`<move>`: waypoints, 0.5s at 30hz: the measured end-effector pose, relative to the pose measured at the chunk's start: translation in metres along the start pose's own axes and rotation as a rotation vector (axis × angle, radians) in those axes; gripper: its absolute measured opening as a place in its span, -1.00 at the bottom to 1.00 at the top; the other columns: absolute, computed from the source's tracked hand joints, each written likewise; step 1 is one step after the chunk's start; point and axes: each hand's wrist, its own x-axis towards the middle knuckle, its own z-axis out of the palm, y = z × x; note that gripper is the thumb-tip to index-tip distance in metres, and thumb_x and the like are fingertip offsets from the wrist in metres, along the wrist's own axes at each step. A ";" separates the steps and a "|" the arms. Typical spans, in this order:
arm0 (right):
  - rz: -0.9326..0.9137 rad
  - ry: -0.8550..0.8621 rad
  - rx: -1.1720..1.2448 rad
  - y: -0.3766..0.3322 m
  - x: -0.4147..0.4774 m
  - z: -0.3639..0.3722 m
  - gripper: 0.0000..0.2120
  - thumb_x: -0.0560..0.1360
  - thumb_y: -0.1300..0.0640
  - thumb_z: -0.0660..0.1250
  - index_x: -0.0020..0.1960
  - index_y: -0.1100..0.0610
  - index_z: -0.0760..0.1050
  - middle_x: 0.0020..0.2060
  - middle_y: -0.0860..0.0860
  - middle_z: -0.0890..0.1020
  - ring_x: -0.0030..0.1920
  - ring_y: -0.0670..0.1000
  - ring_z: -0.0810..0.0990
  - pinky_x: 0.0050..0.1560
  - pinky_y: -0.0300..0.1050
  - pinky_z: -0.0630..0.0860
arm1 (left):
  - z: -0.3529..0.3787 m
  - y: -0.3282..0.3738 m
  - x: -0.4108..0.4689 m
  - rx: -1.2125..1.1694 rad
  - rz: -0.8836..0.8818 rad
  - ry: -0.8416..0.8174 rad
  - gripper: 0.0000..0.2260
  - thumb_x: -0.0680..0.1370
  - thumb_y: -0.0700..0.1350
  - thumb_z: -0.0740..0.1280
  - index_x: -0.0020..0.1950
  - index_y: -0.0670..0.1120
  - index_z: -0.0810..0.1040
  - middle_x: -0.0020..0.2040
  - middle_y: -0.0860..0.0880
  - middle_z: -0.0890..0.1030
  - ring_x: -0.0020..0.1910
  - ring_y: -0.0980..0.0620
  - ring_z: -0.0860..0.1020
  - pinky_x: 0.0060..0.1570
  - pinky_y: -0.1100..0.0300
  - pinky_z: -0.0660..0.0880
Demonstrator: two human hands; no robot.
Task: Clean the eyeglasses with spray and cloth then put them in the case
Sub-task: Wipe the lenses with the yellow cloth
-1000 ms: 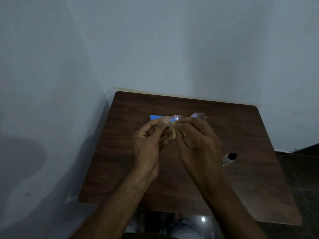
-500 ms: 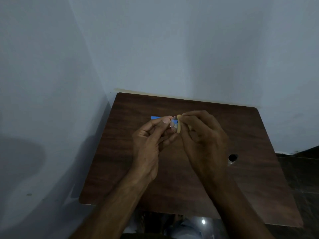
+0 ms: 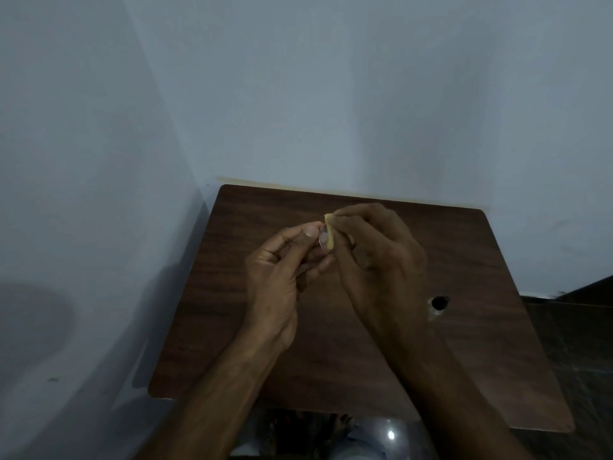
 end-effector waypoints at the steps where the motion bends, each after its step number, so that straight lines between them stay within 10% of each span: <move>1: -0.015 -0.017 0.002 -0.004 -0.002 0.000 -0.94 0.57 0.25 0.46 0.01 0.17 0.70 0.05 -0.01 0.69 0.01 0.01 0.64 -0.07 0.04 0.59 | 0.000 0.001 -0.001 0.014 0.005 0.004 -0.84 0.62 -0.20 0.41 0.15 -0.19 0.72 -0.02 -0.11 0.76 -0.09 0.05 0.72 -0.14 0.20 0.68; 15: -0.032 -0.064 0.006 -0.001 -0.003 -0.010 -0.95 0.55 0.24 0.48 0.00 0.15 0.68 0.00 -0.02 0.67 -0.03 0.00 0.63 -0.08 0.02 0.59 | -0.001 0.002 -0.009 0.074 0.080 0.000 -0.89 0.61 -0.21 0.42 0.05 -0.12 0.75 -0.05 -0.17 0.75 -0.06 -0.04 0.72 -0.11 0.16 0.68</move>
